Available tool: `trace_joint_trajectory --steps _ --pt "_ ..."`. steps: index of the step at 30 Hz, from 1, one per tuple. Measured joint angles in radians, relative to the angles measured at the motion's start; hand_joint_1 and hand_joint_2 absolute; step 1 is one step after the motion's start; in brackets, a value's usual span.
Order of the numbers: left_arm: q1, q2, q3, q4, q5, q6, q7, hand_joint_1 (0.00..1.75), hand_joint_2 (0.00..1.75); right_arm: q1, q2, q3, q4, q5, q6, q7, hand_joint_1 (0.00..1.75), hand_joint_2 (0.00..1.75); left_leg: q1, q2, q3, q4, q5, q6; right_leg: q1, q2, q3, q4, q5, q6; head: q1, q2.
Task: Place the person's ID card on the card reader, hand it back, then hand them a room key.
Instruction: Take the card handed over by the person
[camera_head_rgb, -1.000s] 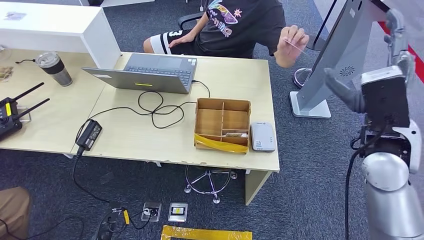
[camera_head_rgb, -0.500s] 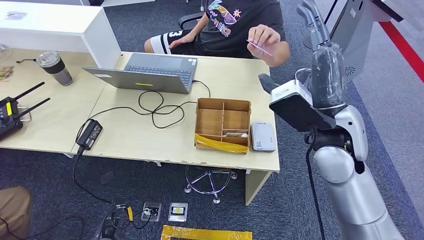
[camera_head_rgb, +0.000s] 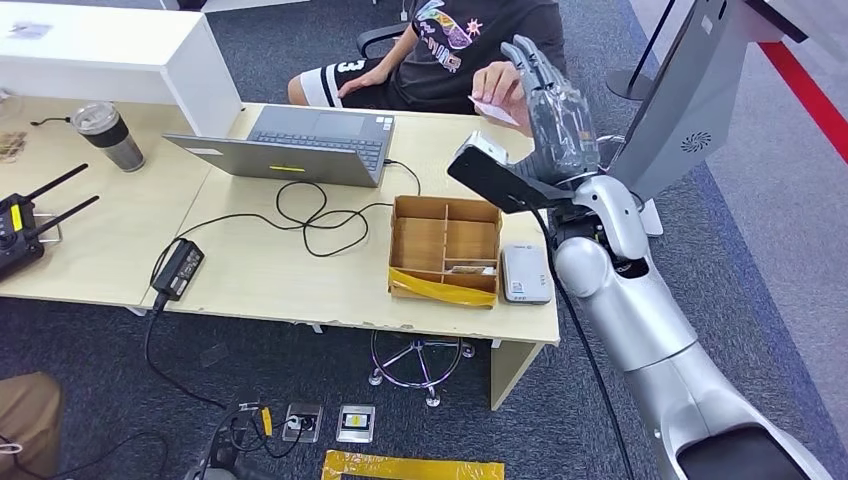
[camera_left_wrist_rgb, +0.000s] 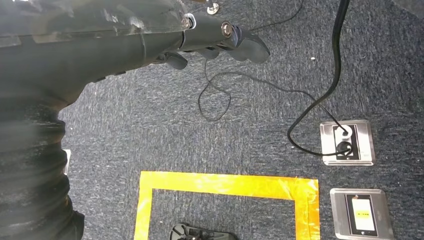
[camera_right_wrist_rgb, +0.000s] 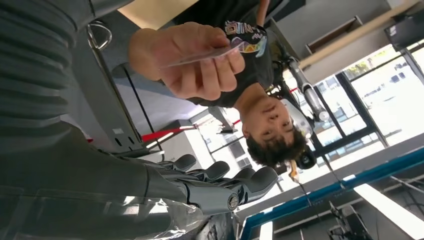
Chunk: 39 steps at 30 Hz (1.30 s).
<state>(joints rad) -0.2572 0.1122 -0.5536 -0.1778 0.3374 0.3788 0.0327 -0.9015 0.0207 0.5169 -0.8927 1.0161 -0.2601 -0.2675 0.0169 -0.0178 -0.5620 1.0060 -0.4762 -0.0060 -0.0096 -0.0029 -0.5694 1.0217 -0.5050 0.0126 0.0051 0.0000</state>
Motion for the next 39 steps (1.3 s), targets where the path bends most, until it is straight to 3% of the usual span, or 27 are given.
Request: trace_joint_trajectory --steps 13,31,32,33,36,37,39 --pt "-0.003 -0.003 -0.008 0.000 -0.010 -0.012 0.002 0.00 1.75 -0.039 0.009 0.022 0.223 0.010 -0.046 0.030 0.00 1.75 0.000 0.000 0.000 0.000 0.000 0.000 0.000 0.001 -0.001 0.000 0.000 0.000 0.000 0.000" --pt "-0.003 -0.003 -0.022 0.000 -0.016 -0.009 0.002 0.00 1.75 -0.046 0.007 0.025 0.320 0.007 -0.100 0.020 0.00 1.75 0.000 0.001 0.000 0.000 0.000 0.000 0.000 0.002 -0.001 0.000 0.001 0.000 0.000 0.000" --pt "-0.003 -0.003 -0.023 0.000 -0.016 -0.009 0.002 0.00 1.75 -0.046 0.007 0.025 0.323 0.007 -0.103 0.018 0.07 1.75 0.000 0.001 0.000 0.000 0.000 0.000 0.000 0.002 -0.001 0.000 0.001 0.000 0.000 0.000" --pt "-0.003 -0.003 -0.023 0.000 -0.016 -0.009 0.003 0.00 1.75 -0.046 0.007 0.025 0.326 0.007 -0.106 0.017 0.38 1.75 0.000 0.001 0.000 0.000 0.000 0.000 0.000 0.002 -0.001 0.000 0.001 -0.001 0.000 0.000" --pt "-0.003 -0.003 -0.024 0.000 -0.016 -0.008 0.003 0.00 1.75 -0.047 0.007 0.026 0.334 0.006 -0.112 0.013 1.62 1.75 0.000 0.001 0.000 0.000 0.000 0.000 0.000 0.002 -0.001 0.000 0.001 -0.001 0.000 0.000" --pt "-0.003 -0.003 -0.024 0.000 -0.016 -0.008 0.003 0.00 1.75 -0.047 0.007 0.026 0.336 0.006 -0.115 0.012 1.75 1.75 0.000 0.001 0.000 0.000 0.000 0.000 0.000 0.002 -0.001 0.000 0.001 -0.001 0.000 0.000" --pt "-0.003 -0.003 -0.024 0.000 -0.016 -0.008 0.003 0.00 1.75 -0.047 0.008 0.028 0.339 0.006 -0.122 0.008 1.75 1.75 0.000 0.001 0.000 0.000 0.000 0.000 0.000 0.002 -0.001 0.000 0.001 -0.001 0.000 0.000"
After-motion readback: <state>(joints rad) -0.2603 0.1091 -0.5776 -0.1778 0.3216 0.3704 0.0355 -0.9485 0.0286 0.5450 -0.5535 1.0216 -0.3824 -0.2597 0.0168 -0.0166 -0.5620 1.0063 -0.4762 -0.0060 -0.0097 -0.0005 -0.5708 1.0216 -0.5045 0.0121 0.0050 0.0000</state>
